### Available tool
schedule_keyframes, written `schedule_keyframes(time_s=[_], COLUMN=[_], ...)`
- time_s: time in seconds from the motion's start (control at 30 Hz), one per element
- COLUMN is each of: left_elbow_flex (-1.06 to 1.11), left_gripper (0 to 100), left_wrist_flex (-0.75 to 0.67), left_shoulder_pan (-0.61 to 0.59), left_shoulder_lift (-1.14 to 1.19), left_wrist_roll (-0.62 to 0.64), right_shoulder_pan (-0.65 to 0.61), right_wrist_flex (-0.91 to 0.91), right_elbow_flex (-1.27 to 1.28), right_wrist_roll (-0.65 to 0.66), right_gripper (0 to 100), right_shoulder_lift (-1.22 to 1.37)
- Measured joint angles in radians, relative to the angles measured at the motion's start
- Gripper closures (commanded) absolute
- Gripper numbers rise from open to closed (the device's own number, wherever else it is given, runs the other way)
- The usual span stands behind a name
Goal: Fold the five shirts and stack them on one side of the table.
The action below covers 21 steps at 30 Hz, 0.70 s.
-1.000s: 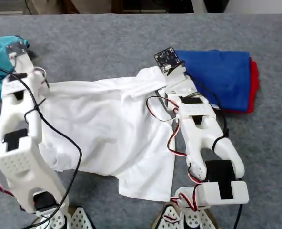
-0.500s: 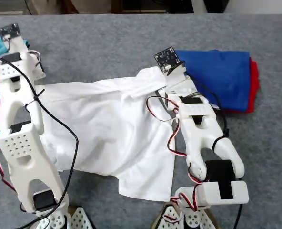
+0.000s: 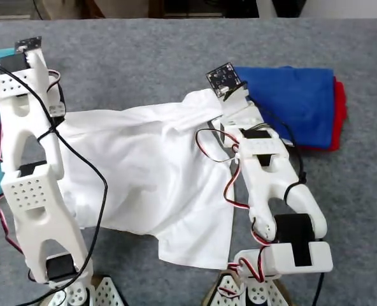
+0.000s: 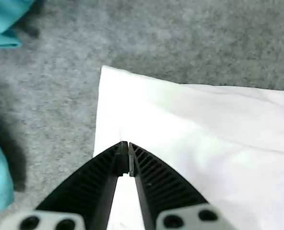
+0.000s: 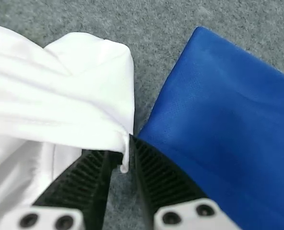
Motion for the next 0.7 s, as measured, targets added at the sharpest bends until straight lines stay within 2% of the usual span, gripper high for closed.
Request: schedule_keyframes(time_s=[0.5,0.7], left_elbow_flex=[0.054,0.061], left_gripper=[98,98], left_wrist_flex=[0.005,0.005], left_shoulder_pan=[-0.002,-0.002], left_shoulder_lift=[0.0,-0.083], left_wrist_roll=[-0.046,-0.046], right_shoulder_pan=[0.0,0.0], right_wrist_flex=[0.0,0.0], right_elbow_flex=[0.0,0.0], right_wrist_roll=[0.0,0.0], right_gripper=[99.8,99.8], right_shoulder_lift=[0.0,0.0])
